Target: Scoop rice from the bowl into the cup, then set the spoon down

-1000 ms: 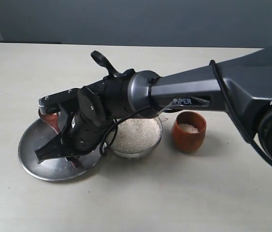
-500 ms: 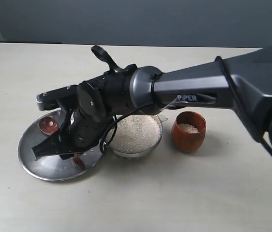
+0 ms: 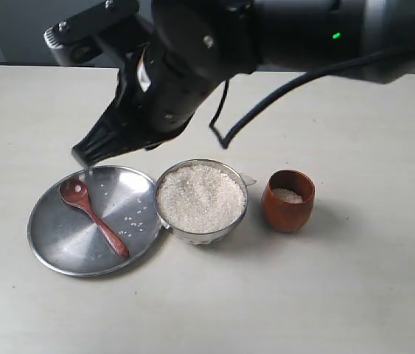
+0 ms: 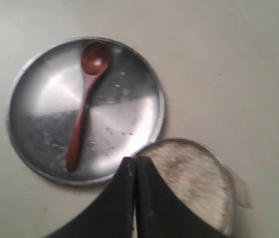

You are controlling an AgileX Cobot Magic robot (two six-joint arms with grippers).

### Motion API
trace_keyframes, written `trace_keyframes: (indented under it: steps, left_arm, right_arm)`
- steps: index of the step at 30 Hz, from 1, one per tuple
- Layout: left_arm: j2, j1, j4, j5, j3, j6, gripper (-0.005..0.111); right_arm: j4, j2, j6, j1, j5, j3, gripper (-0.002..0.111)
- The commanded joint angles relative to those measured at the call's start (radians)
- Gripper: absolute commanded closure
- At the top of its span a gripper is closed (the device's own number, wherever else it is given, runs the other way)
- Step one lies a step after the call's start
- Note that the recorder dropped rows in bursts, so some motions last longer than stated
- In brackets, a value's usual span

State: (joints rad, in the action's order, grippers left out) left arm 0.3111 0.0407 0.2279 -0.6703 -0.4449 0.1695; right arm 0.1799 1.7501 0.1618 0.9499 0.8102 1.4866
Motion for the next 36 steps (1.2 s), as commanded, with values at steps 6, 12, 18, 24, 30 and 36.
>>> trace_keyframes:
  steps: [6,12,18,24,30,36]
  left_arm:
    - [0.003,0.002,-0.01,0.009,0.005,-0.001,0.106]
    - [0.003,0.002,-0.014,0.009,0.005,-0.001,0.106]
    - [0.003,0.002,-0.014,0.009,0.005,-0.001,0.106]
    - [0.003,0.002,-0.014,0.009,0.005,-0.001,0.106]
    - [0.003,0.002,-0.014,0.009,0.005,-0.001,0.106]
    - [0.003,0.002,-0.014,0.009,0.005,-0.001,0.106]
  right_arm:
    - [0.393,-0.303,0.145,-0.002,0.273,-0.016,0.108]
    - [0.549,-0.563,0.268,-0.002,0.305,-0.111,0.108]
    - [0.7,-0.816,0.39,-0.002,0.265,-0.305,0.108]
    - [0.839,-1.071,0.528,-0.002,0.194,-0.535,0.108]
    - [0.884,-1.256,0.557,-0.002,0.033,-0.735,0.108]
    - [0.897,-1.326,0.651,-0.002,-0.032,-0.861,0.108]
